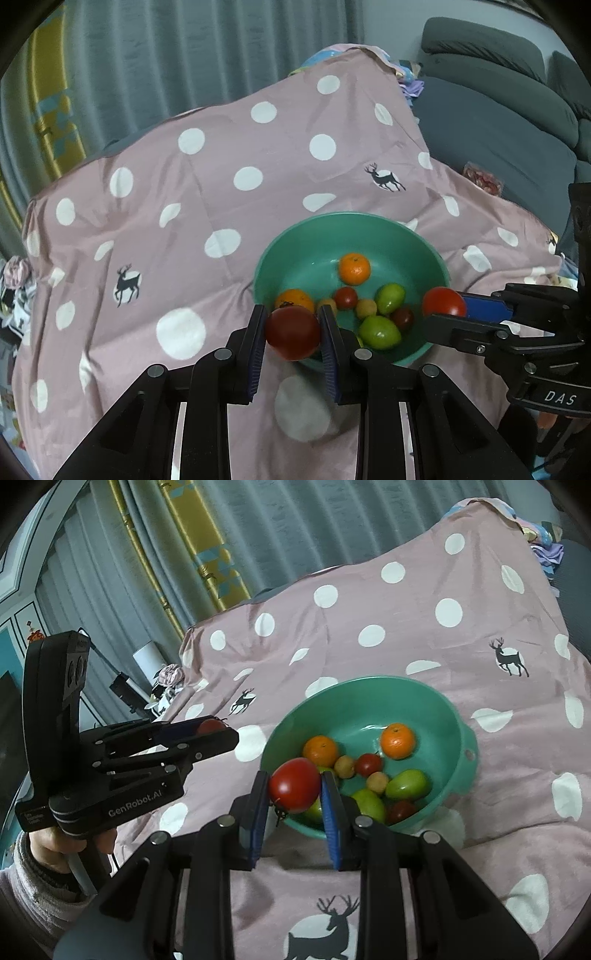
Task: Organize fruits
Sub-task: 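Carry both red tomatoes over the teal bowl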
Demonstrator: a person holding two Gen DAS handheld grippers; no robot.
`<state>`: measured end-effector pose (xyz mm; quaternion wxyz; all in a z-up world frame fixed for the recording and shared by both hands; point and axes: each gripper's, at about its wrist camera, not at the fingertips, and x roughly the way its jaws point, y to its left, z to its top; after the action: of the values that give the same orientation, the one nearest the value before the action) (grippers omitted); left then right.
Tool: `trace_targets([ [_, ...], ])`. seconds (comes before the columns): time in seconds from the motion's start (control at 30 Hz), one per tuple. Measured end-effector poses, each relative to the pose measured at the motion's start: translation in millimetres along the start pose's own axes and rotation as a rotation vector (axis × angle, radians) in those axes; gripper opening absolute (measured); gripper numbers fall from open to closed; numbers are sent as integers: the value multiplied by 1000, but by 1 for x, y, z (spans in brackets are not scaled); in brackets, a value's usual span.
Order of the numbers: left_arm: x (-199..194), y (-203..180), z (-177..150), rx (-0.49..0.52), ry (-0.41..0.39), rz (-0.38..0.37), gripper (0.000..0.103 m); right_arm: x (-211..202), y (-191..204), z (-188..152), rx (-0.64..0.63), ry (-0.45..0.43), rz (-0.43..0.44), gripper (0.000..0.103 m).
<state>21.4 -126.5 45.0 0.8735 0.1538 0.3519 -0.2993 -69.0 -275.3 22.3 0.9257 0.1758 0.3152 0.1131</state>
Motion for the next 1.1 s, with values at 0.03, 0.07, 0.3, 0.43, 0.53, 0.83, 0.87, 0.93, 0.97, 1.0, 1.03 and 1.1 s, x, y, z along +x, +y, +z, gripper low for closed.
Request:
trace_targets([
  [0.03, 2, -2, 2, 3, 2, -2, 28, -1, -2, 0, 2, -2, 0, 28],
  [0.07, 4, -3, 3, 6, 3, -3, 28, 0, -4, 0, 5, -4, -3, 28],
  [0.3, 16, -11, 11, 27, 17, -5, 28, 2, -14, 5, 9, -6, -25, 28],
  [0.43, 23, -14, 14, 39, 24, -4, 28, 6, -19, 6, 11, -1, -41, 28],
  [0.53, 30, -15, 15, 48, 36, 6, 28, 10, -23, 6, 20, 7, -47, 28],
  [0.83, 48, -18, 16, 67, 67, 12, 28, 18, -32, 6, 29, 18, -53, 28],
  [0.87, 50, -19, 16, 69, 71, 14, 28, 18, -33, 7, 30, 19, -55, 28],
  [0.93, 55, -19, 17, 73, 78, 17, 28, 20, -34, 8, 33, 21, -55, 28],
  [0.97, 56, -19, 17, 75, 80, 20, 28, 21, -35, 8, 34, 23, -56, 28],
  [1.0, 58, -19, 17, 76, 82, 22, 28, 23, -36, 8, 35, 26, -57, 28],
  [1.03, 60, -19, 17, 77, 85, 23, 28, 23, -37, 8, 35, 27, -57, 28],
  [1.1, 63, -19, 18, 80, 91, 27, 28, 26, -39, 9, 36, 33, -58, 28],
])
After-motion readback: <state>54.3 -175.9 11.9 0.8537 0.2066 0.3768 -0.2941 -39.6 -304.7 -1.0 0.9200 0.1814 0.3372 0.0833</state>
